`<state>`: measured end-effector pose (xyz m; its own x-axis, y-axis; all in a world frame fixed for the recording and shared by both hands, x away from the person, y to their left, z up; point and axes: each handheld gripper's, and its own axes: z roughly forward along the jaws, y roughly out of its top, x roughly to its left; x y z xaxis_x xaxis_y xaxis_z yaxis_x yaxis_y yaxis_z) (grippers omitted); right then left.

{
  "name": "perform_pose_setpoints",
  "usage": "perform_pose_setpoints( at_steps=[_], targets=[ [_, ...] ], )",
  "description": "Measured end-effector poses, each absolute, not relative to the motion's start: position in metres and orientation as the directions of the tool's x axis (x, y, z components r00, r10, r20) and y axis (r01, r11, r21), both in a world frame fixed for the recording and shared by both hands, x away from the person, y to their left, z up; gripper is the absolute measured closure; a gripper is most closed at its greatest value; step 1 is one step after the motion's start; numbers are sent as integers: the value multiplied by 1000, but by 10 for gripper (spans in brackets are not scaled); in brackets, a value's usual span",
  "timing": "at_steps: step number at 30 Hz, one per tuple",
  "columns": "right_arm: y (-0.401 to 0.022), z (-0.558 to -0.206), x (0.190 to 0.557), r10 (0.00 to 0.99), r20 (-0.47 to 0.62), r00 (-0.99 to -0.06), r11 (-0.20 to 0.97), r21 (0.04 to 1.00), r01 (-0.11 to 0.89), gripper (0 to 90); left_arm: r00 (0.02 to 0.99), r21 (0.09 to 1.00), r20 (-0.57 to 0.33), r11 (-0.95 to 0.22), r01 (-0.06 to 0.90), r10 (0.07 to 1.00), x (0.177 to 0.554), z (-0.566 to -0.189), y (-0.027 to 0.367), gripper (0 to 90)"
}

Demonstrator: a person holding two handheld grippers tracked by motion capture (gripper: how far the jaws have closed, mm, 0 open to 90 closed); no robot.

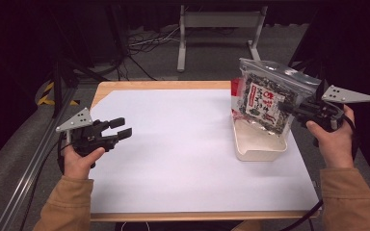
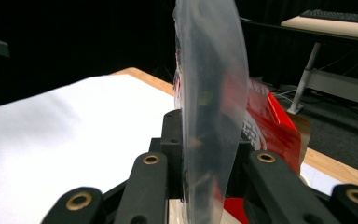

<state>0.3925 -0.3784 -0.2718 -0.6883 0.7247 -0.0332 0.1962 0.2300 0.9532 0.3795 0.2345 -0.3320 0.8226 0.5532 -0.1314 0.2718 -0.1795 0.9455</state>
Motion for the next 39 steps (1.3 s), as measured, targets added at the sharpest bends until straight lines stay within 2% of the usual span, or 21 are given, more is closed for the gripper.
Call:
perform_pose_setpoints(
  at_steps=[17, 39],
  targets=[
    [-374, -288, 391, 746, -86, -660, 279, 941, 192, 756, 812, 945, -96, -204, 256, 576, 381, -336, 231, 442],
    [-368, -312, 390, 744, -75, -664, 308, 920, 242, 755, 811, 942, -100, -208, 264, 576, 381, -337, 231, 417]
  ],
)
